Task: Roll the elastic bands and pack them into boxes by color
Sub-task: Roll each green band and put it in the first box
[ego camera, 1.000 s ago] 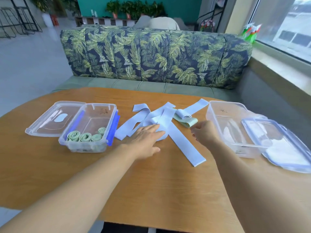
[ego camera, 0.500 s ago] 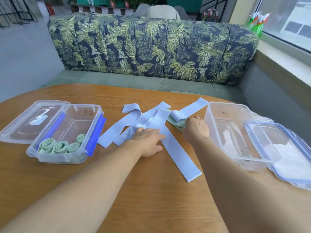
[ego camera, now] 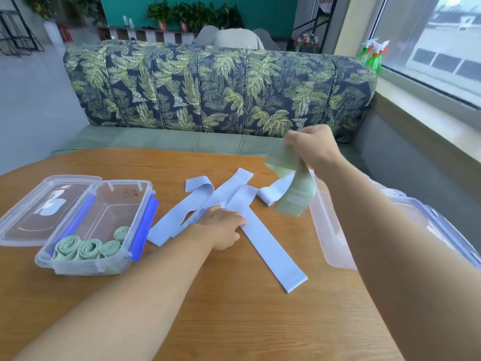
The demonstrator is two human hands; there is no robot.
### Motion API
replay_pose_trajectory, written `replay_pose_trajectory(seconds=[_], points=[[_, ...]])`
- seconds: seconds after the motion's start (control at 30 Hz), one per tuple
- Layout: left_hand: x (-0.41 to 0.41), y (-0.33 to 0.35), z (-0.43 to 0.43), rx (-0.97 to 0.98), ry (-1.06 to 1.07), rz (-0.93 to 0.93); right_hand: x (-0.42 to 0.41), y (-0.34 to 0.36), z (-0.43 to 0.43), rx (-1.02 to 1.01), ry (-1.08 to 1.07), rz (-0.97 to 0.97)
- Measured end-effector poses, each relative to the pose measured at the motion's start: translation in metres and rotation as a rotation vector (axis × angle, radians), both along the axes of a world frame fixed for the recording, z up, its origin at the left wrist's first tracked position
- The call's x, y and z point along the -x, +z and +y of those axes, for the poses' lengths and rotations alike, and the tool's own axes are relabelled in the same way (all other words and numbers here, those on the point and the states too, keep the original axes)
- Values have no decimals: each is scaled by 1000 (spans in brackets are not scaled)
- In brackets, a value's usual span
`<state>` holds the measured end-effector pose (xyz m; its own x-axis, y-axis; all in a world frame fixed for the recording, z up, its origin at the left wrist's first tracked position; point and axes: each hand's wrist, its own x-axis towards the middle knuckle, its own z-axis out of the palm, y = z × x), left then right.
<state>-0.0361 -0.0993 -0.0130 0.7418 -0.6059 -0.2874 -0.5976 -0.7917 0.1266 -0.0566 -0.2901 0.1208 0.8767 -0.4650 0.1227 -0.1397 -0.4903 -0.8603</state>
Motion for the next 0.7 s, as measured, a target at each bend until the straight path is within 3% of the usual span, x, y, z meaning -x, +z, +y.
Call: replay_pose_trajectory(seconds=[0.07,0.17,0.27,0.4,0.57,0.7], points=[[3,2,1,59,22,7,7,11,1,-127,44,-12],[12,13,5,388,234,123,17,18,2,-306,102,-1],[19,34,6,806,391,319,32,20,13,-471,141,23],[37,76,4,1281,614,728,51,14,26,-639,241,10],[57,110,8,1551,641,1048,77,-3,42,-755,393,19],[75,119,16,1636,643,960,104,-22,51,-732,458,153]])
